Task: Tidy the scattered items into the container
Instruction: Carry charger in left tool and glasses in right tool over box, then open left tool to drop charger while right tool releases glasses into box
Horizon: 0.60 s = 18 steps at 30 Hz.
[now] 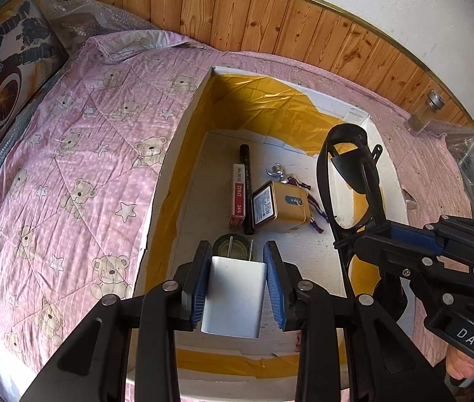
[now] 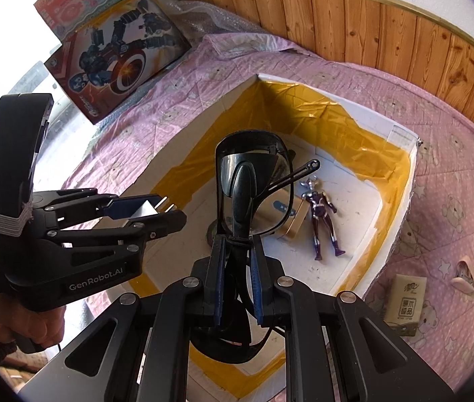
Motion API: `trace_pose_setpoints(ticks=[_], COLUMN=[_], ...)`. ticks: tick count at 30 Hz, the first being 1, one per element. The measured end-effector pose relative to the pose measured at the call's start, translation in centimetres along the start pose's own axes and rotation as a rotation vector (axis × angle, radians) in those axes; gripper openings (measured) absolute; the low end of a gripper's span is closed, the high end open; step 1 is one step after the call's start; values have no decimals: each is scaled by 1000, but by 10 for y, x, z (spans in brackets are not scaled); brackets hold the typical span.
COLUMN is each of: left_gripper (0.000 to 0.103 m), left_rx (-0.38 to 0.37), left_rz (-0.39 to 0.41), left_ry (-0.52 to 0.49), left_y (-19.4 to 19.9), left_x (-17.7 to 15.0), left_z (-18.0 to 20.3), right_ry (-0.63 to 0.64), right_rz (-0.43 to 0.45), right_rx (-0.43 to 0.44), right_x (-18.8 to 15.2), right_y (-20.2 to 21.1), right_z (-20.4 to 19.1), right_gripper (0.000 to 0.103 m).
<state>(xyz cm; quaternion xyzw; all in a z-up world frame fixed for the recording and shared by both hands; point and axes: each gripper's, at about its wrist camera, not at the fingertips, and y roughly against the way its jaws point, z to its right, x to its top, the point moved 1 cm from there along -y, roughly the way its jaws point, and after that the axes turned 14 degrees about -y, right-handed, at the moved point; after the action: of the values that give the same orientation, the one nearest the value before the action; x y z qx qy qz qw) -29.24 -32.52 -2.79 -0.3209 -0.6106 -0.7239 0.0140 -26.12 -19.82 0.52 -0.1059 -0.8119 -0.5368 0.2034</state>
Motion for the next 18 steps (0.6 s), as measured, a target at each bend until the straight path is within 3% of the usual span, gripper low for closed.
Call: trace_pose_setpoints(ticks=[12, 14, 17, 18], left_gripper=[32, 28, 28, 28], left_rx=[29, 35, 57, 61], left_rz=[-68, -73, -78, -81], left_ry=[-30, -34, -35, -36], left_y=[-18, -19, -21, -21], left_x=[-5, -4, -2, -2], left_z=[-8, -9, -11, -11], right_ry=[9, 19, 15, 11], right_rz=[-48, -53, -52, -54], right_rx=[-33, -41, -47, -43], right_x=[-3, -4, -5, -5], right_y=[-18, -20, -19, -18], right_z=[4, 4, 5, 5], right_gripper=[15, 16, 21, 30])
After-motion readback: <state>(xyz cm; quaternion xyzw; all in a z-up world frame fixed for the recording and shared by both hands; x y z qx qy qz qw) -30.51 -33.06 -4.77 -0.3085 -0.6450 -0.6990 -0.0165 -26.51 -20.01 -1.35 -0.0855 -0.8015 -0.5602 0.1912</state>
